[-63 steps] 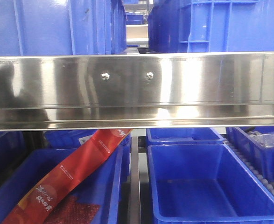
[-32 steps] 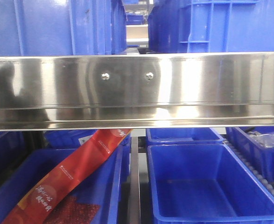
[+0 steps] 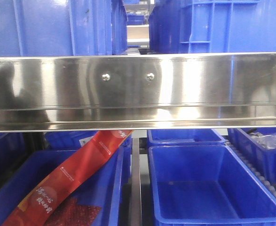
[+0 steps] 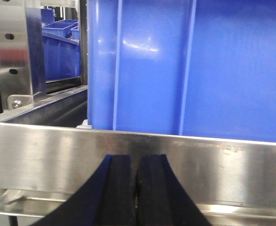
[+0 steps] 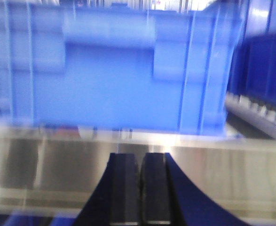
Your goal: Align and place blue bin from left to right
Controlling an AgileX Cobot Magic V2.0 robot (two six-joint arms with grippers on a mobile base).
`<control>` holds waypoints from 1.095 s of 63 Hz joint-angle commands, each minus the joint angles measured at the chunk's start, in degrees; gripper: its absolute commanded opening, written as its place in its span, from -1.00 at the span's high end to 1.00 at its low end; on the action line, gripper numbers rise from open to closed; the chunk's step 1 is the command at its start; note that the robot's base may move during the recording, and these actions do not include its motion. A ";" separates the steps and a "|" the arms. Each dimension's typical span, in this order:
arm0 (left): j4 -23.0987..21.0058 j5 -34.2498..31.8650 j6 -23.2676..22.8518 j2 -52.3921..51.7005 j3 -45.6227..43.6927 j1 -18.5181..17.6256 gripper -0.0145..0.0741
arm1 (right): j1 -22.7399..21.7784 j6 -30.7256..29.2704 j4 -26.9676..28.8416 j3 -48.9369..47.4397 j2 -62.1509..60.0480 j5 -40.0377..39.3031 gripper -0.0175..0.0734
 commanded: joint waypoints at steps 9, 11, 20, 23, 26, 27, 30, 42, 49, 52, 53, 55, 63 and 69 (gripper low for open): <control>-0.25 -1.02 0.30 -0.27 -0.14 0.25 0.65 | -0.09 -0.60 1.76 2.32 -0.43 -4.07 0.78; -0.25 -1.02 0.30 -0.27 -0.14 0.25 0.65 | -0.09 -0.60 1.76 2.32 -0.43 -3.92 0.78; -0.25 -1.02 0.30 -0.27 -0.14 0.25 0.65 | -0.09 -0.60 1.64 2.32 -0.43 -3.68 0.78; -0.25 -1.02 0.30 -0.27 -0.14 0.25 0.65 | -0.09 -0.60 1.64 2.32 -0.43 -3.68 0.78; -0.25 -1.02 0.30 -0.27 -0.14 0.25 0.65 | -0.09 -0.60 1.64 2.32 -0.43 -3.56 0.78; -0.25 -1.02 0.30 -0.27 -0.14 0.25 0.65 | -0.09 -0.60 1.64 2.32 -0.43 -3.56 0.78; -0.25 -1.02 0.30 -0.27 -0.14 0.25 0.65 | -0.09 -0.60 1.64 2.32 -0.43 -3.67 0.78; -0.25 -1.02 0.30 -0.27 -0.14 0.25 0.65 | -0.09 -0.60 1.64 2.32 -0.43 -3.67 0.78; -0.25 -1.02 0.30 -0.27 -0.14 0.25 0.65 | -0.09 -0.60 1.64 2.32 -0.43 -3.67 0.78; -0.25 -1.02 0.30 -0.27 -0.14 0.25 0.65 | -0.09 -0.60 1.64 2.32 -0.43 -3.67 0.78; -0.25 -1.02 0.30 -0.27 -0.14 0.25 0.65 | -0.09 -0.60 1.64 2.32 -0.43 -3.67 0.78; -0.25 -1.02 0.30 -0.27 -0.14 0.25 0.65 | -0.09 -0.60 1.64 2.32 -0.43 -3.67 0.78; -0.25 -1.02 0.30 -0.27 -0.14 0.25 0.65 | -0.09 -0.60 1.64 2.32 -0.43 -3.67 0.78; -0.25 -1.02 0.30 -0.27 -0.14 0.25 0.65 | -0.09 -0.60 1.64 2.32 -0.43 -3.67 0.78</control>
